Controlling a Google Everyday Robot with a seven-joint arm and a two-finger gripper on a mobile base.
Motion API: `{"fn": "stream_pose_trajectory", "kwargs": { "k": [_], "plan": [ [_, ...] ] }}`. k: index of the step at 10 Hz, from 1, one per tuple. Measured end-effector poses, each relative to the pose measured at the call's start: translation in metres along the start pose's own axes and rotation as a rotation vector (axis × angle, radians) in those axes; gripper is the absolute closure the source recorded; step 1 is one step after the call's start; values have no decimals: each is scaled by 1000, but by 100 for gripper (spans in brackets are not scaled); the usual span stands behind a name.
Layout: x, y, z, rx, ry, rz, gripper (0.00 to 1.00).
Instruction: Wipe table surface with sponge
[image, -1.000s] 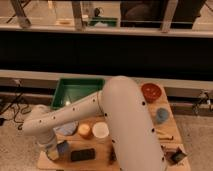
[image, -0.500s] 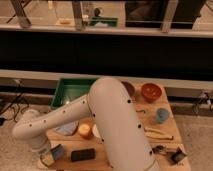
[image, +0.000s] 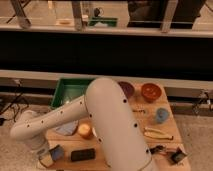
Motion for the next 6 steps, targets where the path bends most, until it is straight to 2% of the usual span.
{"fn": "stream_pose_trajectory", "kwargs": {
  "k": [4,6],
  "plan": [
    [-10,-16,-1,2,-3,-30,100],
    [-8,-17,-3,4,-5,-24,100]
  ]
}}
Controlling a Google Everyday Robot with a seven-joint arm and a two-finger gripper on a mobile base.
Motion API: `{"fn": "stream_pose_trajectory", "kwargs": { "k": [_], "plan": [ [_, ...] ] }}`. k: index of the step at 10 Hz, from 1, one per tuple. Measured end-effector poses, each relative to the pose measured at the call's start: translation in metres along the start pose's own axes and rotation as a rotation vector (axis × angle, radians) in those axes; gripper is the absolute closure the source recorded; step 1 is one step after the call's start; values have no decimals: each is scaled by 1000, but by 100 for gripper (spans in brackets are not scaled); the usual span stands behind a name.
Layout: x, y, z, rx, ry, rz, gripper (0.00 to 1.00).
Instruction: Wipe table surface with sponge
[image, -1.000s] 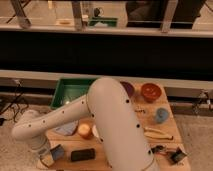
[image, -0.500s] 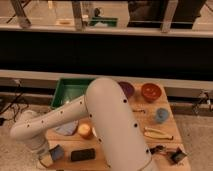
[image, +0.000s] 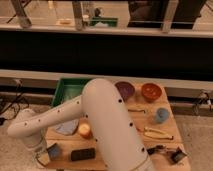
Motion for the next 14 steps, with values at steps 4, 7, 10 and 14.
{"fn": "stream_pose_trajectory", "kwargs": {
  "k": [4,7,10,14],
  "plan": [
    [1,-24,-6,5,17,-9,100],
    [8,-36,-11,14,19,-3,100],
    [7,-35,-12,13,20,-3,100],
    [46,-19,-27,56,43,56,100]
  ]
}}
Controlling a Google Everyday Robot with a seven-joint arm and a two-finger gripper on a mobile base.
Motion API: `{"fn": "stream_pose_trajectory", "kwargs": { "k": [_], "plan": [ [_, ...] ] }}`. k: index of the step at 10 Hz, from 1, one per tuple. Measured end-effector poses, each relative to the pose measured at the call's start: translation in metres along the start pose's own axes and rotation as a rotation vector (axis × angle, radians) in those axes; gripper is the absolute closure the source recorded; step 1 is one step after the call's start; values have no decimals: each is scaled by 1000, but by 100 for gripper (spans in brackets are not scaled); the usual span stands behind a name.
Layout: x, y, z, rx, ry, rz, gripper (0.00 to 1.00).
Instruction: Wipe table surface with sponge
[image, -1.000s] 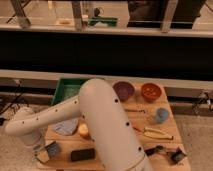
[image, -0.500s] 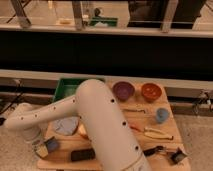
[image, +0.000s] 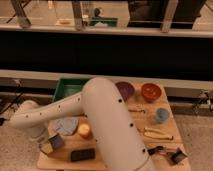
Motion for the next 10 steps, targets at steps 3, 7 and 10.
{"fn": "stream_pose_trajectory", "kwargs": {
  "k": [3,7,10],
  "plan": [
    [23,19,-15,37,6,35,100],
    [12,38,-9,21,9,24,100],
    [7,47,-3,-8,17,11,100]
  ]
}}
